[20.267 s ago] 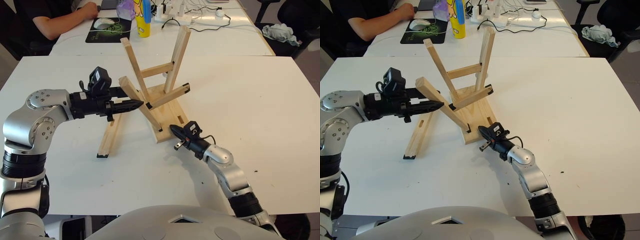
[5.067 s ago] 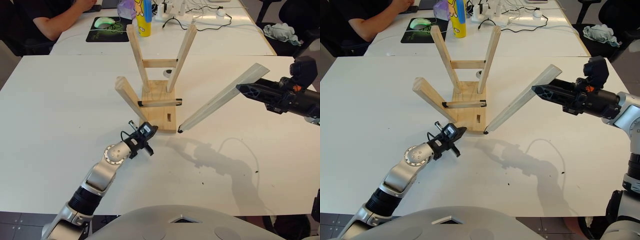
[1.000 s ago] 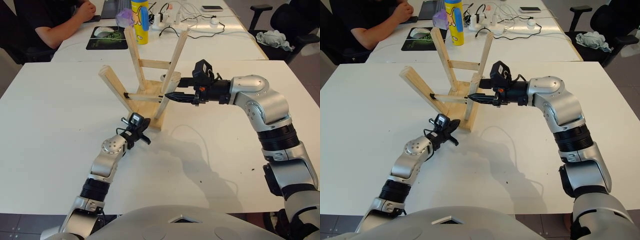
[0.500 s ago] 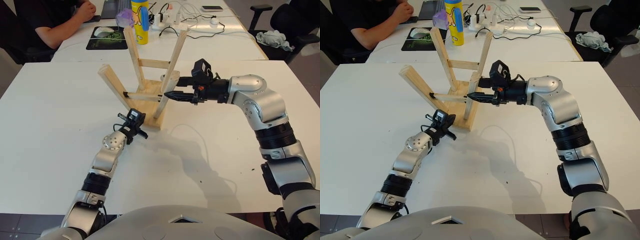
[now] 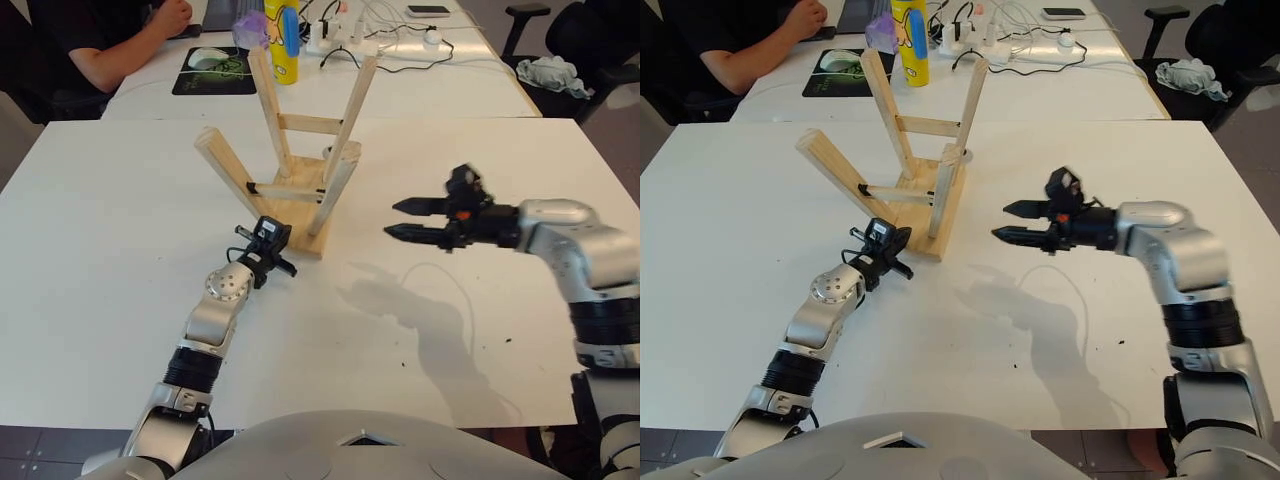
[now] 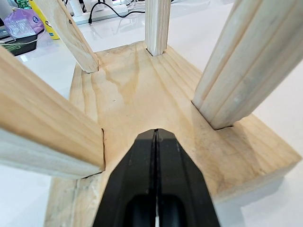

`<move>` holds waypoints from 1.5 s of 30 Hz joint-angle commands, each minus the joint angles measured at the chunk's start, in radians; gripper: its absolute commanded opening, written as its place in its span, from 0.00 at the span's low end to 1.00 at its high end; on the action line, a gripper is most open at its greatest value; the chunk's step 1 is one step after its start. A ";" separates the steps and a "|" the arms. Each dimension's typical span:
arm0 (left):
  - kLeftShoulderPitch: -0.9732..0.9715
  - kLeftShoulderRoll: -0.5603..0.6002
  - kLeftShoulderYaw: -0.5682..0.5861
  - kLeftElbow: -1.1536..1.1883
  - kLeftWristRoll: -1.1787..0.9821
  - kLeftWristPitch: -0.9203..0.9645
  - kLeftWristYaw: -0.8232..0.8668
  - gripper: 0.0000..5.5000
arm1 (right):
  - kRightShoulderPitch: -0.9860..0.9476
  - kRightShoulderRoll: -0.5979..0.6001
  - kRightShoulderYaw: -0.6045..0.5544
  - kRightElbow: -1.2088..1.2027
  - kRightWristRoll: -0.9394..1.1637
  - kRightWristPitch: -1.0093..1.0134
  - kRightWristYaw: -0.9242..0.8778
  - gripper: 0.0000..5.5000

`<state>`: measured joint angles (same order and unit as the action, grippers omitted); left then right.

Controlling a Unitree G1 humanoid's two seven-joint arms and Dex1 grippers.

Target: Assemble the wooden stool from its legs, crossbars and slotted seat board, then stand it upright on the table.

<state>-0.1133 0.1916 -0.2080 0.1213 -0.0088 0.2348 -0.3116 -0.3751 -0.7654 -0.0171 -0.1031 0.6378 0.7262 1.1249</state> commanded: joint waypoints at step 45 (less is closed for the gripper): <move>0.105 0.006 -0.040 0.009 0.005 0.179 -0.029 0.00 | -0.308 0.644 0.025 -0.115 0.273 -0.006 -0.927 0.01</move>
<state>-0.0982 0.1846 -0.2157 0.0562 -0.0186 0.3009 -0.3240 -0.8225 -0.1255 -0.1441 -0.2778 1.0148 0.6205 0.2502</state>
